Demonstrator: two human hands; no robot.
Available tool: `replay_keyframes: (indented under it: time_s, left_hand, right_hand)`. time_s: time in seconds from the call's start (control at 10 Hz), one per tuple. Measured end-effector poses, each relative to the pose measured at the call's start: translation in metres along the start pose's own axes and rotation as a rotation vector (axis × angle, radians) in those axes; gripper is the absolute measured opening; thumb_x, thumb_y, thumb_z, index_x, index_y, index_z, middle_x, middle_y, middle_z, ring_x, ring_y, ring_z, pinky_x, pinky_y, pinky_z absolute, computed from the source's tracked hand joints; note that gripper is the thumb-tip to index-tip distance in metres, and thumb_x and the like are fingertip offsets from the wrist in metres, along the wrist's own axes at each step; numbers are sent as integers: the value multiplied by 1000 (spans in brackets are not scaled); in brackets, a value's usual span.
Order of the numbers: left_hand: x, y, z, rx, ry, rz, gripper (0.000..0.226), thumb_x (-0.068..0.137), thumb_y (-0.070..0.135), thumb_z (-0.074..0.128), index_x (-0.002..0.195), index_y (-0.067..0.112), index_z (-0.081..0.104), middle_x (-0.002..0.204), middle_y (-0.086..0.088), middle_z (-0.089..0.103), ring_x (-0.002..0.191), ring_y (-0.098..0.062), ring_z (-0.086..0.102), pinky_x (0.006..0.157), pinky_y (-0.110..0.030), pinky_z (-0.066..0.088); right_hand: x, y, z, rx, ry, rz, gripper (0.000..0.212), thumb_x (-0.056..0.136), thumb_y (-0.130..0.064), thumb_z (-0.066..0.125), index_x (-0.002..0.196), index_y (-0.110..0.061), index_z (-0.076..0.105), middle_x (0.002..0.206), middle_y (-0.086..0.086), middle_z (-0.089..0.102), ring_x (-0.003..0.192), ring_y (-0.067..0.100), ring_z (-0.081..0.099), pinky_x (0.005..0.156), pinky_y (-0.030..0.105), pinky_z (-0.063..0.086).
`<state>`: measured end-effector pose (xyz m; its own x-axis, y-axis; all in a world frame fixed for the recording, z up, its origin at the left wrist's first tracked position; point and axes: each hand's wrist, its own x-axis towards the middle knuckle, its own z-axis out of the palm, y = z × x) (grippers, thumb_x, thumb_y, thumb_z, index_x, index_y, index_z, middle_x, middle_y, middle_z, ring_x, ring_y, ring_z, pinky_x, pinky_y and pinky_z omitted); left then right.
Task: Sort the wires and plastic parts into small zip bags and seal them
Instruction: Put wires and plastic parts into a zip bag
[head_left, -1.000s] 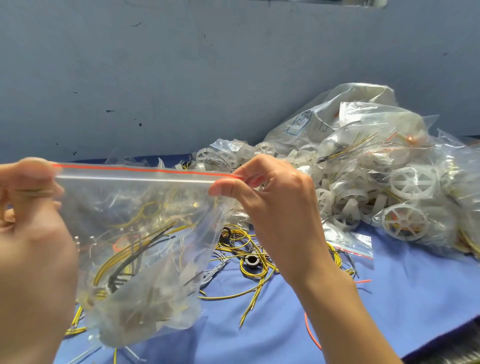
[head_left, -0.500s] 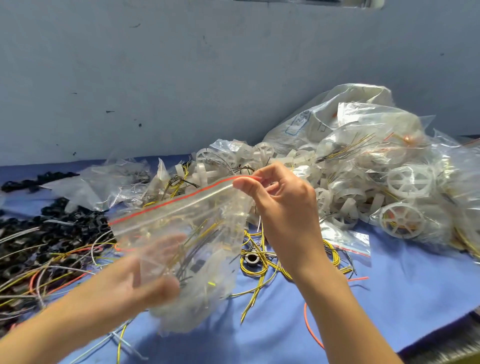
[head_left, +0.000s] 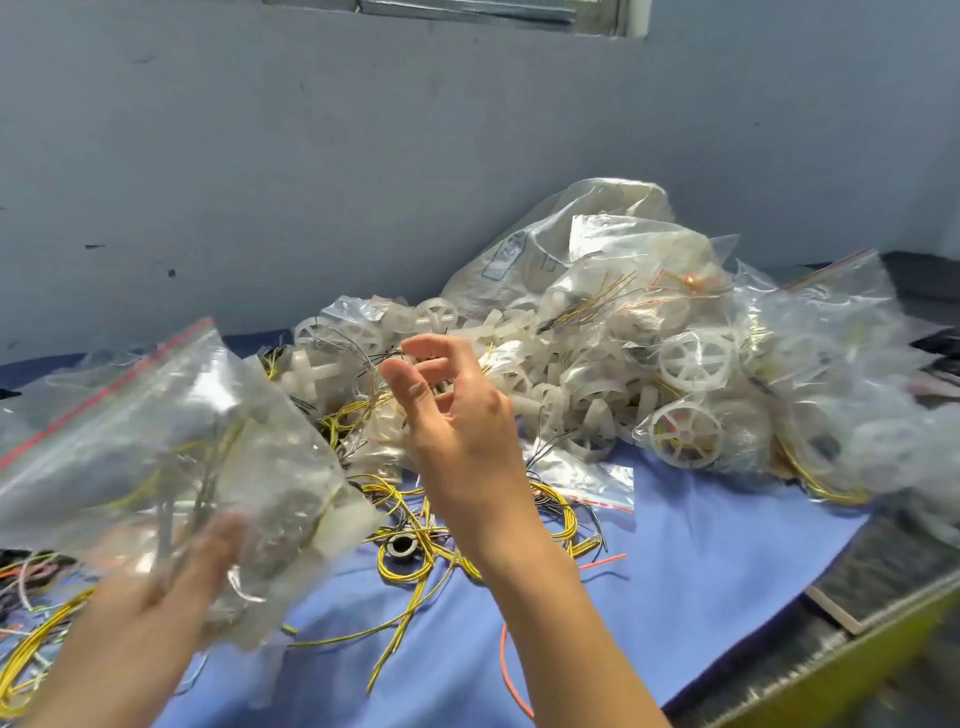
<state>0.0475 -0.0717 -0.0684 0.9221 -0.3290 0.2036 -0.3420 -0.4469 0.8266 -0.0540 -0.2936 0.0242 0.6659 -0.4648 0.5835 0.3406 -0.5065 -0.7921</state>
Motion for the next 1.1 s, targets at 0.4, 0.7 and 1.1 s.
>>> replay_keyframes:
  time_s: [0.4, 0.7, 1.1]
  left_hand:
    - [121, 328, 155, -791, -451, 4, 43, 97, 43, 53, 126, 11, 50, 115, -16, 56, 94, -22, 68, 78, -31, 60]
    - [225, 152, 126, 713, -107, 127, 62, 95, 41, 52, 148, 18, 30, 150, -16, 36, 135, -34, 38, 110, -48, 35]
    - [252, 60, 58, 1159, -264, -47, 85, 78, 66, 47, 150, 31, 17, 155, -13, 19, 135, -41, 35, 107, -53, 38]
  right_hand:
    - [38, 63, -84, 648, 464, 593, 19, 99, -11, 44, 98, -25, 56, 89, 2, 65, 51, 8, 58, 42, 16, 44]
    - [48, 83, -47, 521, 274, 685, 15, 100, -16, 44, 99, -26, 56, 96, 1, 64, 66, 13, 59, 61, 24, 44]
    - [54, 87, 19, 590, 179, 758, 16, 100, -15, 43, 103, -22, 57, 93, 0, 62, 61, 12, 56, 64, 25, 44]
